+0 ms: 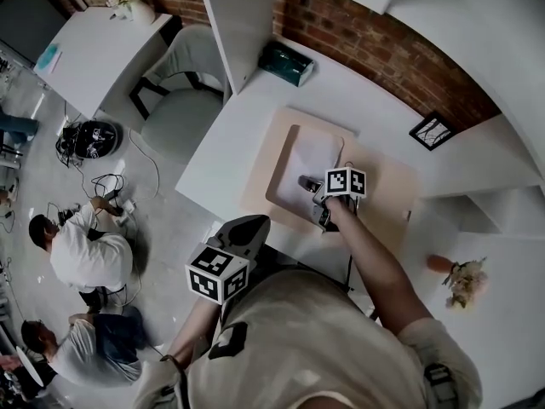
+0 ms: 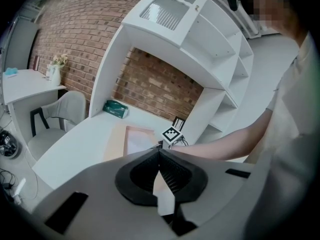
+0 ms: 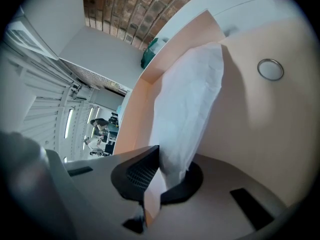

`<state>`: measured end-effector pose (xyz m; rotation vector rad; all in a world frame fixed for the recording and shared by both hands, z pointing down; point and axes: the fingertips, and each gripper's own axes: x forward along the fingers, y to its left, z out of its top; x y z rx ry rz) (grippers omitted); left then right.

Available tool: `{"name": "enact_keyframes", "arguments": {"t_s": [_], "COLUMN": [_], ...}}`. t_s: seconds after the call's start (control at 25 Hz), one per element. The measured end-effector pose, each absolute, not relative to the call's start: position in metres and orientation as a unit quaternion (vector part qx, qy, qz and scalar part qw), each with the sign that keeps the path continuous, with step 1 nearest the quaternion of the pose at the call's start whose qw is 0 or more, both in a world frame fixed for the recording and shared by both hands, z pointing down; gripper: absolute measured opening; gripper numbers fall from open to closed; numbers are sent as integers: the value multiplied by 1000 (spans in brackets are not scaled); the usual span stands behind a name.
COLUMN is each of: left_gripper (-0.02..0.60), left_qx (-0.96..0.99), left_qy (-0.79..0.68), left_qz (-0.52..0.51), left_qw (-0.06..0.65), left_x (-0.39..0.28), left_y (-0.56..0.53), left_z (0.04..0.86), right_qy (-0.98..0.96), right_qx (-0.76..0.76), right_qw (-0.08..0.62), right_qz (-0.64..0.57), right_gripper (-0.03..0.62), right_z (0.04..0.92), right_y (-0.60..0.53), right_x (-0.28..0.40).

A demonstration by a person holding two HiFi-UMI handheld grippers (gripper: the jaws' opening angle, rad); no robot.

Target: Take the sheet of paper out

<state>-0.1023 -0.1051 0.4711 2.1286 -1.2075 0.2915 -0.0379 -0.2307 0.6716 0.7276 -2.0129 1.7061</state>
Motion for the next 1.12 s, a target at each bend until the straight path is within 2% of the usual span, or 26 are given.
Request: {"name": "enact_keyframes", "arguments": {"t_s": [0.88, 1.12], "left_gripper": [17, 17], "left_qx": [817, 810], "left_qy": [-458, -472], "left_qz": [104, 101], "left_qw": [335, 334], "left_x": [-137, -127], "left_y": [-82, -85], "left_z": [470, 464], "right_qy": [-722, -721], "right_qx": [296, 293], "right_qw": [220, 216], "right_qz": [586, 590], "right_gripper": [28, 28], "right_z": [675, 675], "right_y": [-231, -230], "right_x": [-27, -27]}}
